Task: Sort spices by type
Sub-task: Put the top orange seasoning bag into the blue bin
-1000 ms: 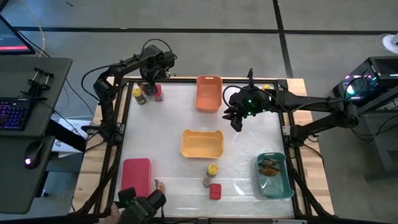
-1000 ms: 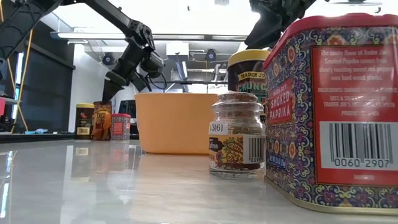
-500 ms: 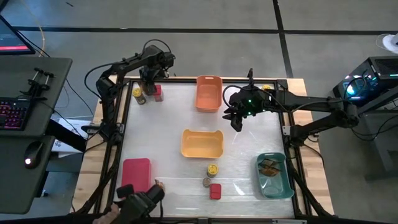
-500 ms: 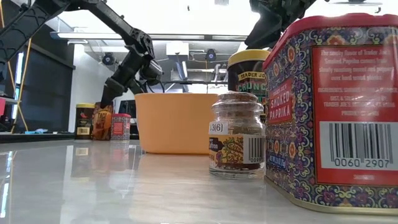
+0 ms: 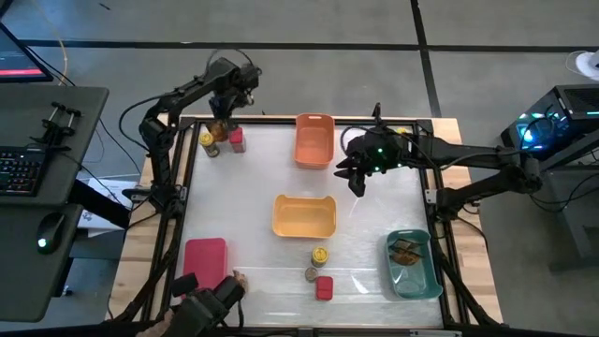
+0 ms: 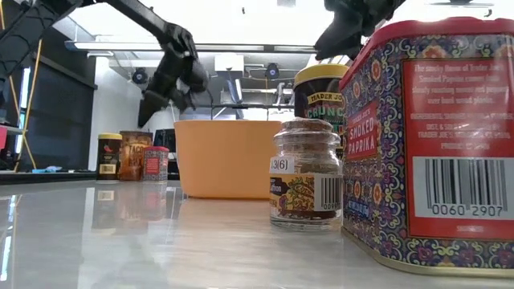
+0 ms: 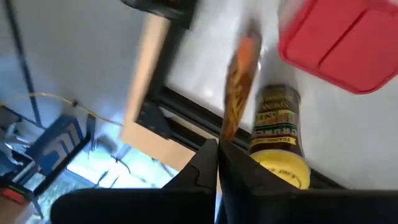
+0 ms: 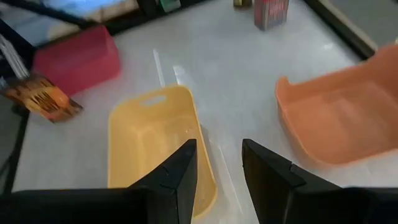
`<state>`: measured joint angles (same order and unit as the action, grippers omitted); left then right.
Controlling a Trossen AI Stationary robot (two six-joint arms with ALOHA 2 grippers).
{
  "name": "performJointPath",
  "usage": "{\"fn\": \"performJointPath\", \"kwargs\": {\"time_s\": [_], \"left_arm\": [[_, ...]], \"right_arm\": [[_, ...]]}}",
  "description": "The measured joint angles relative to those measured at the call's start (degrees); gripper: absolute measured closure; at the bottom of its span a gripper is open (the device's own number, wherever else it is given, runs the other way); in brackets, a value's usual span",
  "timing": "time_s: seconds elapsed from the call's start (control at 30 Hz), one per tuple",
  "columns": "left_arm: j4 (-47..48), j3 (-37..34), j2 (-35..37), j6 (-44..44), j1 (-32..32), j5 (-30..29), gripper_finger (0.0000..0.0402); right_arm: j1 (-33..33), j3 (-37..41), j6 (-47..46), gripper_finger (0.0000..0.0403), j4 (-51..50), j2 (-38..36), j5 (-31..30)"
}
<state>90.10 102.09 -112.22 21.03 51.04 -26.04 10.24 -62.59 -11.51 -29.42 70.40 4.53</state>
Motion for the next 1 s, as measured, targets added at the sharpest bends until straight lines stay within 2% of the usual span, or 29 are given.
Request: {"fn": "performJointPath", "kwargs": {"time_s": [0.23, 0.37, 0.57, 0.8, 1.0], "left_arm": [[-0.2, 10.2, 5.9, -2.9, -3.2, 3.0, 0.0401], [-2.3, 11.2, 8.3, -1.4, -4.7, 1.2, 0.0401], [-2.1, 11.2, 7.8, -7.6, -3.0, 0.8, 0.0388], [-0.9, 11.1, 4.7, -13.5, 0.5, 6.7, 0.0302], [-0.1, 11.1, 1.2, -15.9, 2.6, 7.9, 0.0214]], "right_arm": [[0.0, 0.0, -0.1, 0.0281, 1.9, -6.3, 0.0], [0.0, 0.0, -1.7, 0.0281, 1.4, -9.3, 0.0], [0.0, 0.0, -1.9, 0.0281, 1.4, -10.8, 0.0], [0.0, 0.0, -1.1, 0.0281, 0.8, -10.4, 0.0], [0.0, 0.0, -1.5, 0.0281, 0.0, -10.1, 0.0]]}}
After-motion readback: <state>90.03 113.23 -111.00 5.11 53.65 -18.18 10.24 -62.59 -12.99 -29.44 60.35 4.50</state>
